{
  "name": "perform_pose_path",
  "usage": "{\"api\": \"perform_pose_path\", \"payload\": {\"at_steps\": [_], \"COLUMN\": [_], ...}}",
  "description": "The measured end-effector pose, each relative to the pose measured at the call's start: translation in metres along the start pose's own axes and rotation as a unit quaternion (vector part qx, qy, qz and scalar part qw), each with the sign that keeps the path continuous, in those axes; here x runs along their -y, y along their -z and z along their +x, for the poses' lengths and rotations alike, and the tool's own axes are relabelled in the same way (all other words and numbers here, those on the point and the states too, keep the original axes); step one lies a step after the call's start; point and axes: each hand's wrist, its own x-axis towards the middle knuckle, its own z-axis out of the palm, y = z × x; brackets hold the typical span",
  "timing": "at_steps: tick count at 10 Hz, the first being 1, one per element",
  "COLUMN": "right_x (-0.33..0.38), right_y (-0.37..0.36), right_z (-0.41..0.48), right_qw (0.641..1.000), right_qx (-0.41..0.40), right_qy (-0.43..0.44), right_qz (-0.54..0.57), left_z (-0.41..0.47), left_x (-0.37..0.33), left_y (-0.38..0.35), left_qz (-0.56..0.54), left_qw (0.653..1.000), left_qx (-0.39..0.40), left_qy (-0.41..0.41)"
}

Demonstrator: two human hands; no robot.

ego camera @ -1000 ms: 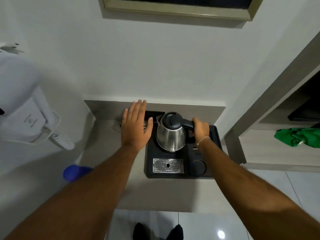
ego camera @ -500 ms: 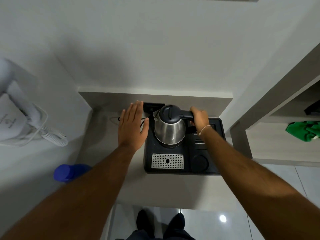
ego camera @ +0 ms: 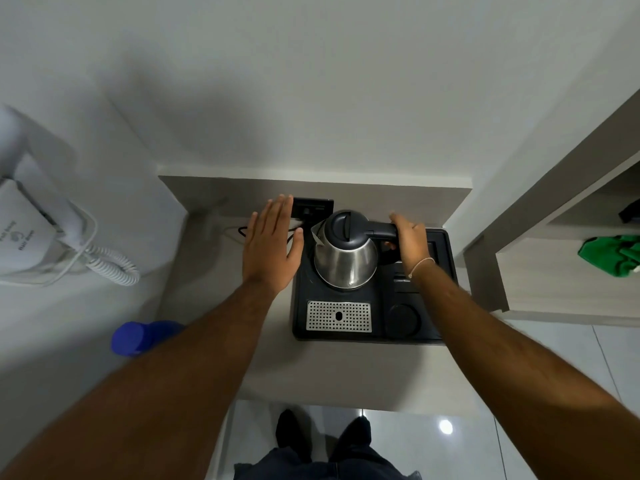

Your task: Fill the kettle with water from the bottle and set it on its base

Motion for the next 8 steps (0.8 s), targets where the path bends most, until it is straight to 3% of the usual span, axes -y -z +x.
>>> {"api": "perform_pose_path", "payload": {"at_steps": [2, 5, 6, 7, 8], "right_x": [-0.003, 0.009, 0.013, 0.034, 0.056], "right_y": [0.004, 0.005, 0.004, 0.002, 0.0], "right_z": [-0.015, -0.021, -0.024, -0.035, -0.04], "right_qw": [0.998, 0.968, 0.937, 0.883, 0.851], "right_qx": [-0.003, -0.02, -0.025, -0.021, -0.036], "right_qy": [0.027, 0.095, 0.118, 0.173, 0.235], "right_qz": [-0.053, -0.231, -0.327, -0.435, -0.469], "left_z": [0.0, 0.006, 0.005, 0.006, 0.015], "left_x": [-0.004, -0.015, -0.017, -0.025, -0.034], "left_y": [-0.003, 0.0, 0.002, 0.02, 0.039], "left_qz": [-0.003, 0.0, 0.012, 0.012, 0.018], "left_qw": [1.0, 1.0, 1.0, 0.998, 0.996], "left_qx": [0.006, 0.01, -0.002, -0.031, -0.063], "left_qy": [-0.013, -0.022, -0.028, -0.047, -0.063]}}
